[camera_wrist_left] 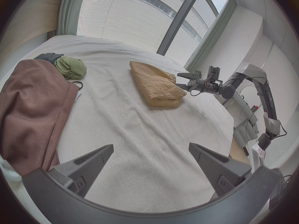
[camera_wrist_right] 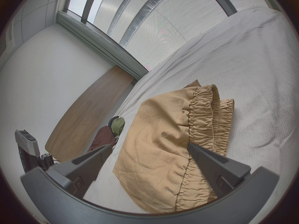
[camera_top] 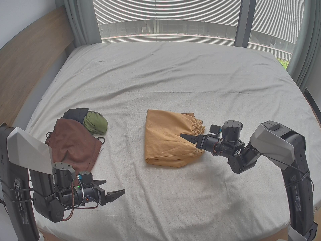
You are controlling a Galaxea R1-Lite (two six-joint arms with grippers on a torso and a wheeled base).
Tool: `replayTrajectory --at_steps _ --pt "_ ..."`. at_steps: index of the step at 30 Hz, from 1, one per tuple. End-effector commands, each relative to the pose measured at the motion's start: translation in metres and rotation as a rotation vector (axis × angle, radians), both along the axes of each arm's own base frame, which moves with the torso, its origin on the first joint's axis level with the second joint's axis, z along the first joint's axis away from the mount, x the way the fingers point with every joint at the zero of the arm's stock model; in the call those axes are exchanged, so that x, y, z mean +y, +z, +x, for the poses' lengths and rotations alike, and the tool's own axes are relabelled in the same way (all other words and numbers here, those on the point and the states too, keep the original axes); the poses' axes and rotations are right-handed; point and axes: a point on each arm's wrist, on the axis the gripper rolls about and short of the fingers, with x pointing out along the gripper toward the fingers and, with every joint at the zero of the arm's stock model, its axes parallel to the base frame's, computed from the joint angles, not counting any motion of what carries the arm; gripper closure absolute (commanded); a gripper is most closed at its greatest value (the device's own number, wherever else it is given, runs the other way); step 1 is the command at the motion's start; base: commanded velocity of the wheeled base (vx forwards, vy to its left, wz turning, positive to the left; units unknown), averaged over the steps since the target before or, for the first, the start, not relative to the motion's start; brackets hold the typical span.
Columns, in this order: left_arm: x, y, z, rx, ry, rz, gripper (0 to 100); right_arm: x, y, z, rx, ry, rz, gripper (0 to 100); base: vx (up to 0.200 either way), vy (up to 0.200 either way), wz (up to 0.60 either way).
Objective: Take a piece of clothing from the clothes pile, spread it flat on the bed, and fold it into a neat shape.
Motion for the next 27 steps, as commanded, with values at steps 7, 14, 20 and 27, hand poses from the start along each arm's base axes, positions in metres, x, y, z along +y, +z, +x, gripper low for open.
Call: replayTrajectory --at_steps 7,14,20,27 --pt "0.0 0.003 0.001 -0.015 0.001 -0.003 0 0.0 0.06 -0.015 -0.113 -0.007 0.043 0 0.0 0.0 0.0" --pt "0.0 0.013 0.001 -0.05 -0.009 -0.016 0 -0.025 0.132 -0.055 -0.294 -0.037 0.082 0 0.0 0.0 0.0" --pt "-0.001 0.031 0.0 -0.116 -0.033 -0.04 0 -0.061 0.149 -0.105 -0.397 -0.073 0.089 0 0.0 0.0 0.0" --pt "-0.004 0.052 -0.004 -0.192 -0.077 -0.07 0 -0.086 0.154 -0.148 -0.391 -0.062 0.059 0 0.0 0.0 0.0"
